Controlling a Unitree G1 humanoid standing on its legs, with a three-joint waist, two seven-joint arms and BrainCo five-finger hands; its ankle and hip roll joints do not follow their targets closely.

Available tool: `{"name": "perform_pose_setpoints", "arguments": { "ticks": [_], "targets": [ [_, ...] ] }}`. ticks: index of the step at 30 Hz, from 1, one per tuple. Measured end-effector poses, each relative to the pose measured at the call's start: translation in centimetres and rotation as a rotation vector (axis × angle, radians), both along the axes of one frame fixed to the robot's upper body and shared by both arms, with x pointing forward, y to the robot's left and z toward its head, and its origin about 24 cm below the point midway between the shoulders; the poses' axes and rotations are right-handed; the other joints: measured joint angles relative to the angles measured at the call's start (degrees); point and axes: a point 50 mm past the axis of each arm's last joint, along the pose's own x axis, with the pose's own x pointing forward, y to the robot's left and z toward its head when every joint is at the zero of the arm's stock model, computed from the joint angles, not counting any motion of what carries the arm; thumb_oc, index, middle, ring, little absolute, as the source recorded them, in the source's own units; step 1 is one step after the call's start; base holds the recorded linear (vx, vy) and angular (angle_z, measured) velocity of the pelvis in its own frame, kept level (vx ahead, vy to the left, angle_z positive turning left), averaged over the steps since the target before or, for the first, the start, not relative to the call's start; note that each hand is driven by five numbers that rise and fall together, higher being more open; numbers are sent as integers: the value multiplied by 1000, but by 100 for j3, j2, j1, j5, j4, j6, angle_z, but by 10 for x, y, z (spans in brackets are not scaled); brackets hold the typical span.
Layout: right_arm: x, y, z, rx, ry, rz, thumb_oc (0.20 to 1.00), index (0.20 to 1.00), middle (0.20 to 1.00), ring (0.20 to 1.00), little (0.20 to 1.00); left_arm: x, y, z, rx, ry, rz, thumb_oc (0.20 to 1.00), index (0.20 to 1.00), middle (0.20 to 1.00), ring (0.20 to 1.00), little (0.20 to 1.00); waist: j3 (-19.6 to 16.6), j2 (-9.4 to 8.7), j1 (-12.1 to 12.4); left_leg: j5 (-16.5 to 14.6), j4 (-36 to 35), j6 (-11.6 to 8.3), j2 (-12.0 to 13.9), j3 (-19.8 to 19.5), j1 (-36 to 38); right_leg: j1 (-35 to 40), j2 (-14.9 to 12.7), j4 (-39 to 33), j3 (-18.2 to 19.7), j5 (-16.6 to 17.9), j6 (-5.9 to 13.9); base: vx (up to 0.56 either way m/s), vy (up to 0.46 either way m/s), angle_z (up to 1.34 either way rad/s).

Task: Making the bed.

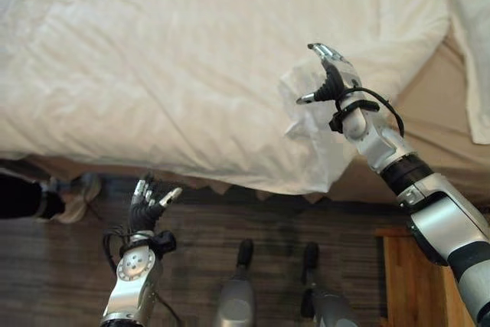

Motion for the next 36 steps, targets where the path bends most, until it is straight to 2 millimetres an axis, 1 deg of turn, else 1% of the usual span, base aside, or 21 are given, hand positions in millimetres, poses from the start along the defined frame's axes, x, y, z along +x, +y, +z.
{"name": "perform_pose_setpoints", "arguments": {
  "ticks": [1, 2, 3, 4, 7, 8, 9, 12, 14, 17, 22, 23, 24, 25, 26, 27, 28, 29, 31, 35, 36],
  "targets": [
    [1, 0, 10, -1, -30, -2, 1000, 1000, 1000, 1000, 1000, 2, 1, 3, 5, -12, -1, 1000, 1000, 1000, 1000, 1000, 72, 42, 32, 22, 4, -1, -17, -41, -124, -124, -10, 3, -49, 13, -12, -55, -41, 18],
    [1, 1, 13, 0, -41, -2, 1000, 1000, 1000, 1000, 1000, -1, 2, 0, 9, 0, 4, 1000, 1000, 1000, 1000, 1000, 124, 101, 116, 71, 4, -19, -21, -68, -207, -172, -21, 4, -74, 14, -11, -95, -33, 29],
    [1, -3, 18, -10, -64, -15, 1000, 1000, 1000, 1000, 1000, 4, 0, 4, 11, -17, -6, 1000, 1000, 1000, 1000, 1000, 164, 148, 93, 94, 14, -23, -36, -162, -346, -261, -30, 4, -149, 19, -17, -89, 0, 36],
    [4, -5, 19, -27, -64, -34, 1000, 1000, 1000, 1000, 1000, 5, 1, 6, 7, -24, -4, 1000, 1000, 1000, 1000, 1000, 231, 227, 103, 123, 19, -48, -45, -250, -442, -316, -42, 5, -235, 21, -20, -71, 16, 39],
    [11, -21, 14, -35, -44, -126, 1000, 1000, 1000, 1000, 1000, 14, -3, 13, -21, -71, -3, 1000, 1000, 1000, 1000, 1000, 406, 375, 273, 152, 31, -47, -63, -306, -608, -445, -61, 5, -294, 30, -28, -103, 9, 14],
    [14, -26, 11, -48, -25, -160, 244, 244, 244, 244, 244, 15, -5, 13, -20, -76, -9, 1000, 1000, 1000, 1000, 1000, 456, 430, 293, 161, 32, -41, -74, -313, -655, -485, -71, 5, -305, 34, -24, -66, -9, 7],
    [16, -32, 8, -54, -12, -190, 200, 200, 200, 200, 200, 16, -7, 13, -21, -78, -19, 1000, 1000, 1000, 1000, 1000, 490, 466, 300, 167, 31, -33, -87, -315, -695, -523, -86, 5, -313, 36, -20, -54, 5, 3],
    [17, -37, 13, -55, -27, -211, 200, 200, 200, 200, 200, 18, -13, 14, -22, -86, -42, 1000, 1000, 1000, 1000, 1000, 585, 523, 271, 173, 26, -25, -124, -313, -704, -536, -120, 5, -324, 40, -10, -40, 25, 1],
    [17, -41, 26, -55, -57, -218, 200, 200, 200, 200, 200, 23, -18, 25, -22, -133, -65, 1000, 1000, 1000, 1000, 1000, 585, 525, 230, 174, 27, -23, -153, -300, -702, -540, -145, 4, -310, 42, -3, -43, 24, 0],
    [18, -47, 33, -62, -63, -226, 200, 200, 200, 200, 200, 30, -25, 38, -18, -190, -99, 1000, 1000, 1000, 1000, 1000, 588, 525, 238, 183, 26, -11, -176, -285, -694, -540, -168, 4, -270, 57, 22, -23, 11, 0],
    [18, -52, 31, -81, -57, -238, 200, 200, 200, 200, 200, 36, -32, 45, -16, -215, -132, 1000, 1000, 1000, 1000, 1000, 596, 510, 222, 197, 21, 10, -232, -141, -602, -522, -204, 5, -129, 111, 75, -4, 18, -10],
    [18, -50, 31, -77, -57, -241, 200, 200, 200, 200, 200, 40, -33, 45, -2, -213, -135, 1000, 1000, 1000, 1000, 1000, 602, 493, 149, 196, 20, 13, -237, -94, -552, -506, -212, 5, -70, 138, 83, 16, -10, -24],
    [18, -50, 31, -68, -53, -242, 200, 200, 200, 200, 200, 46, -33, 40, 15, -176, -136, 1000, 1000, 1000, 1000, 1000, 604, 490, 154, 197, 16, 15, -252, -14, -494, -481, -220, 6, -32, 157, 93, 24, -34, -35],
    [18, -53, 30, -70, -43, -265, 288, 288, 288, 288, 288, 55, -32, 40, 12, -166, -122, 1000, 1000, 1000, 1000, 1000, 650, 383, 18, 193, 8, 18, -235, 87, -323, -354, -223, 5, 79, 181, 112, 21, -35, -31],
    [18, -55, 28, -69, -34, -278, 576, 576, 576, 576, 576, 56, -32, 41, 13, -168, -125, 1000, 1000, 1000, 1000, 1000, 649, 346, -53, 193, 6, 18, -234, 98, -264, -307, -220, 5, 90, 181, 112, 14, -12, -25],
    [19, -58, 26, -71, -25, -291, 815, 815, 815, 815, 815, 59, -33, 44, 12, -177, -127, 1000, 1000, 1000, 1000, 1000, 626, 294, -140, 186, 5, 18, -233, 132, -222, -287, -213, 4, 116, 183, 110, 11, -13, -23],
    [19, -58, 22, -54, -9, -298, 1000, 1000, 1000, 1000, 1000, 62, -33, 42, 12, -166, -123, 1000, 1000, 1000, 1000, 1000, 622, 212, -239, 159, 0, 23, -233, 223, -68, -192, -188, 3, 225, 191, 108, 5, -2, -31],
    [19, -57, 20, -44, -1, -296, 1000, 1000, 1000, 1000, 1000, 63, -33, 42, 14, -165, -124, 1000, 1000, 1000, 1000, 1000, 596, 161, -266, 141, 0, 21, -225, 290, -13, -166, -179, 3, 262, 185, 115, 11, -4, -38],
    [20, -51, 15, -13, 21, -289, 1000, 1000, 1000, 1000, 1000, 66, -35, 42, 15, -158, -130, 1000, 1000, 1000, 1000, 1000, 525, 38, -468, 85, -1, -5, -199, 447, 104, -129, -167, 3, 422, 171, 134, 15, -11, -38],
    [20, -46, 12, -9, 28, -275, 1000, 1000, 1000, 1000, 1000, 72, -41, 43, 17, -158, -155, 1000, 1000, 1000, 1000, 1000, 481, 7, -689, 84, -1, 2, -145, 552, 198, -98, -102, 3, 536, 222, 106, 1, -7, -20],
    [20, -45, 12, -8, 29, -274, 1000, 1000, 1000, 1000, 1000, 72, -41, 43, 17, -159, -155, 1000, 1000, 1000, 1000, 1000, 470, 12, -701, 84, -1, 3, -132, 572, 210, -98, -88, 4, 551, 235, 91, -17, -8, -9]
  ]
}}
